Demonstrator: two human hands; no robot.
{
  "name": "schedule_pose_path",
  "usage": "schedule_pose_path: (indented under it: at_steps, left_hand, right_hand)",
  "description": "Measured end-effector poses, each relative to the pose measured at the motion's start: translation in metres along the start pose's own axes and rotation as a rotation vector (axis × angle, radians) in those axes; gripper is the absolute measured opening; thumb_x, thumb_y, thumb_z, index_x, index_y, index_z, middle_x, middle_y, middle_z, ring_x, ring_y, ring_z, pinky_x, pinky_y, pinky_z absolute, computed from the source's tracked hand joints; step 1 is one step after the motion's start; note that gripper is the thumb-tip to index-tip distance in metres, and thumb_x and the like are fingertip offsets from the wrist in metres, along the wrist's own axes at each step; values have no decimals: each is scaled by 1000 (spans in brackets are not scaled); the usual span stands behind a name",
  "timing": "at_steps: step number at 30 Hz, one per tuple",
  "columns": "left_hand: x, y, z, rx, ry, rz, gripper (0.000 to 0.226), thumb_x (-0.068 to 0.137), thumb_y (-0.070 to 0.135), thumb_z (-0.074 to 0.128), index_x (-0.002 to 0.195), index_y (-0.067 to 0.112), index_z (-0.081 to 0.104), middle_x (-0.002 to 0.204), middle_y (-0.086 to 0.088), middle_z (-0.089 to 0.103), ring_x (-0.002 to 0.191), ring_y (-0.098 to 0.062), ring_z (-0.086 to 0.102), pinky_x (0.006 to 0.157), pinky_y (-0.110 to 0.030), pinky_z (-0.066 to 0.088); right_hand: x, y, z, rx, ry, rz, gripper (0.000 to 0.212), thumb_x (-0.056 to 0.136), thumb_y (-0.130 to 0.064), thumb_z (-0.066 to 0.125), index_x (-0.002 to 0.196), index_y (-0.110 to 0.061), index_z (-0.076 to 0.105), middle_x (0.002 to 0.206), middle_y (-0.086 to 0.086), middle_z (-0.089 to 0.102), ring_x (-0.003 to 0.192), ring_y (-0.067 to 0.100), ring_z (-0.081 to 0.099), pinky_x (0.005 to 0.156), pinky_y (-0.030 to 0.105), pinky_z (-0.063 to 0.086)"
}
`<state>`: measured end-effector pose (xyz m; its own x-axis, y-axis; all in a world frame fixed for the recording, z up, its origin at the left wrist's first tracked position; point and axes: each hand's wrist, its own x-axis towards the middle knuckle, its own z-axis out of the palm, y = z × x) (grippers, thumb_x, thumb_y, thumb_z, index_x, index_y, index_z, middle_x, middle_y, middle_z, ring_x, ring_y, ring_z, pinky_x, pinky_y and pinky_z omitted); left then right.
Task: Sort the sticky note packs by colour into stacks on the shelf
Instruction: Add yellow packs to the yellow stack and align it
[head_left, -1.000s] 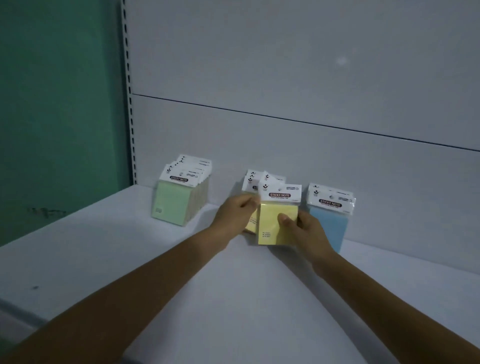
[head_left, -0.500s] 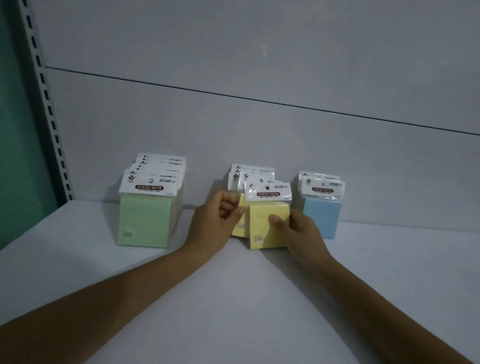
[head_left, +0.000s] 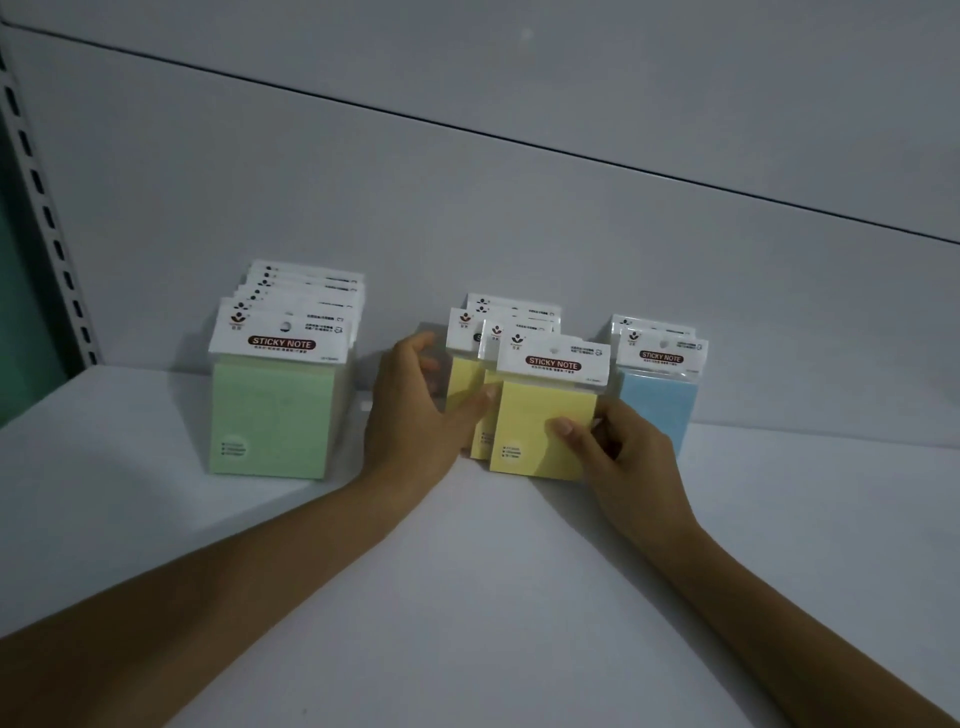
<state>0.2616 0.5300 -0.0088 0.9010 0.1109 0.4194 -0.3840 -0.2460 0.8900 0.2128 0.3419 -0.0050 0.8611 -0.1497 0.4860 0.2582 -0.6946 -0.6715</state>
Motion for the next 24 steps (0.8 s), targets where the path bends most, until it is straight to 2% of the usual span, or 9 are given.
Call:
schedule_pose_path:
  at_steps: [2, 4, 7, 9, 11, 14, 17, 19, 24]
  left_hand:
    - [1, 1, 2, -12, -153, -7, 62, 71, 59, 60, 122, 25, 47, 119, 4, 57, 111, -14, 55, 94, -42, 47]
    - [-2, 3, 4, -29, -270, -6, 66, 71, 72, 45, 124, 32, 46, 123, 9, 60, 116, -14, 55, 98, -46, 45]
    - [-4, 5, 5, -51, -331, -17, 76, 67, 78, 50, 130, 38, 36, 129, 14, 57, 117, -15, 56, 98, -47, 46]
    - [-5, 5, 6, 19, -384, -16, 88, 65, 71, 61, 137, 38, 23, 131, 12, 55, 115, -18, 58, 94, -47, 48]
    - [-6, 6, 6, 145, -439, 31, 94, 71, 57, 68, 142, 35, 10, 137, 10, 50, 118, -19, 55, 96, -46, 48]
    - [-6, 5, 5, 210, -481, 82, 96, 82, 42, 64, 149, 29, -3, 145, 8, 42, 126, -18, 48, 101, -43, 43]
    - [-6, 4, 6, 226, -475, 72, 92, 85, 40, 61, 149, 28, -4, 146, 6, 41, 127, -20, 47, 102, -44, 42]
    - [-6, 4, 7, 228, -474, 74, 91, 86, 40, 59, 149, 28, -5, 148, 5, 39, 128, -20, 46, 102, -44, 41]
    - [-6, 2, 7, 253, -468, 98, 96, 79, 45, 66, 146, 35, -1, 143, 9, 43, 122, -18, 50, 98, -42, 46]
  right_hand:
    - [0, -1, 0, 4, -4, -17, 14, 84, -42, 60, 78, -32, 52, 57, -4, 51, 54, 12, 49, 53, 33, 41]
    - [-1, -1, 0, 14, -7, -32, 9, 86, -37, 61, 87, -31, 54, 57, -1, 53, 58, 21, 55, 56, 36, 46]
    - [0, 1, 1, -2, -60, -29, 22, 87, -34, 62, 105, -23, 59, 59, -3, 55, 58, 13, 56, 57, 34, 49]
    - [1, 3, 3, -52, -121, -35, 30, 84, -39, 65, 109, -24, 60, 59, -8, 53, 54, 5, 50, 54, 25, 43]
    - [-1, 3, 4, -113, -167, -66, 38, 80, -46, 66, 111, -26, 58, 62, -11, 52, 56, 4, 48, 55, 23, 39]
    - [-5, 1, 6, -254, -177, -139, 51, 79, -52, 64, 120, -24, 53, 95, -7, 57, 77, 3, 51, 67, 23, 42]
    - [-6, 2, 7, -239, -214, -162, 62, 83, -49, 60, 136, -23, 41, 123, -1, 53, 105, 15, 53, 85, 30, 48]
    - [-7, -1, 7, -137, -298, -158, 66, 86, -45, 59, 141, -22, 32, 126, -1, 55, 108, 17, 56, 91, 35, 50]
    - [-7, -4, 5, -85, -346, -172, 64, 88, -40, 58, 141, -21, 28, 116, 5, 60, 99, 23, 60, 85, 43, 51]
